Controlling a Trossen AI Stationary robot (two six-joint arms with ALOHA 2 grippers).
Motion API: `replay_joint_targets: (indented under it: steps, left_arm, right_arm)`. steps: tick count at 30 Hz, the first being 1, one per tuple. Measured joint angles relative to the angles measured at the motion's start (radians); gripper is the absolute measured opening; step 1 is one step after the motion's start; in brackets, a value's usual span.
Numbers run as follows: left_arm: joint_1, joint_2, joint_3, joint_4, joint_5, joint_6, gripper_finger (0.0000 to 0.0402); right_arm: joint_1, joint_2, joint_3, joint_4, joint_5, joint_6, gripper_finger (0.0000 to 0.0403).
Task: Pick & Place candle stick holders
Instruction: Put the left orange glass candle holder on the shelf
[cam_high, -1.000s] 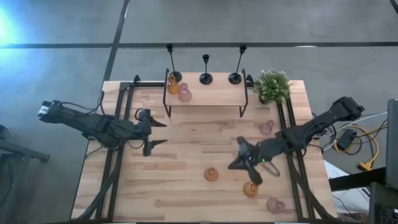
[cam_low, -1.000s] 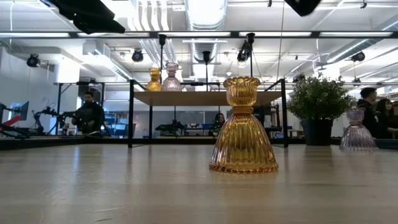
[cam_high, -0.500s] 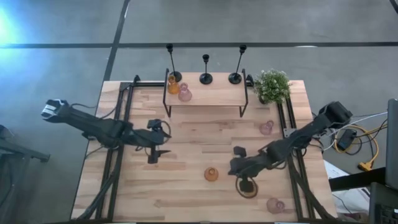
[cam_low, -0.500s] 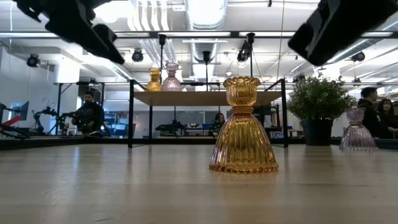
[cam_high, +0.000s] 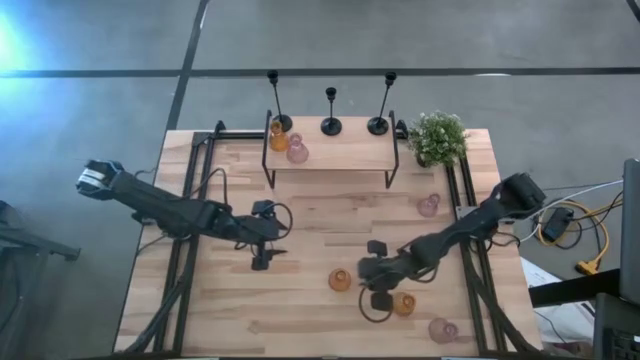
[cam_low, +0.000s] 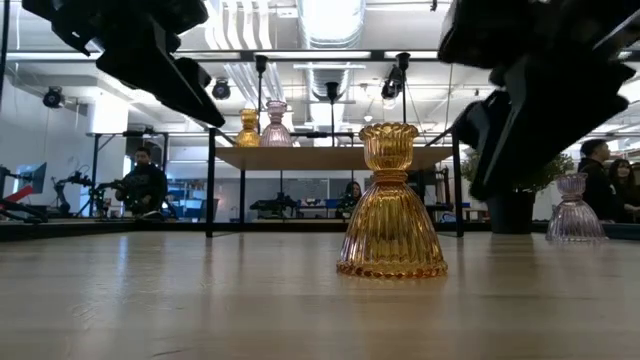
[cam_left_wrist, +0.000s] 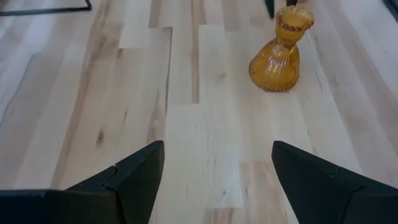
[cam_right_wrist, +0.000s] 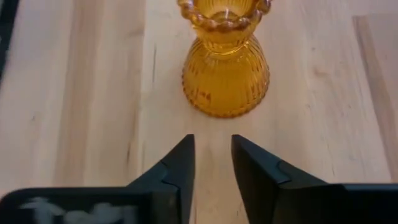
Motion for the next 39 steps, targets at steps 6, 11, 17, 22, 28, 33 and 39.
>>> replay_joint_targets:
  steps: [6,11,17,22,28,33,39]
  left_arm:
    - [0.000,0.001,0.000,0.001,0.000,0.000,0.0300]
    - [0.000,0.002,0.000,0.000,-0.001,0.008,0.0300]
    - [0.000,0.002,0.000,-0.018,0.009,0.010,0.0300]
    - [0.000,0.003,-0.002,-0.062,0.070,0.007,0.0300]
    - [0.000,0.021,-0.034,-0.062,0.189,-0.017,0.0300]
    - [0.000,0.048,-0.069,-0.015,0.252,-0.036,0.0300]
    - [0.000,0.100,-0.091,0.043,0.304,-0.036,0.0300]
  right_arm:
    - [-0.029,0.058,0.000,0.063,0.001,-0.008,0.0149]
    - [-0.047,0.097,0.000,0.119,-0.002,-0.011,0.0163]
    - [-0.062,0.127,0.000,0.215,-0.009,-0.012,0.0152]
    - [-0.081,0.134,0.001,0.243,-0.010,-0.037,0.0135]
    - [-0.111,0.136,0.001,0.339,-0.029,-0.076,0.0120]
    - [-0.135,0.136,0.007,0.361,-0.031,-0.075,0.0118]
    - [-0.169,0.136,0.049,0.357,-0.031,-0.133,0.0131]
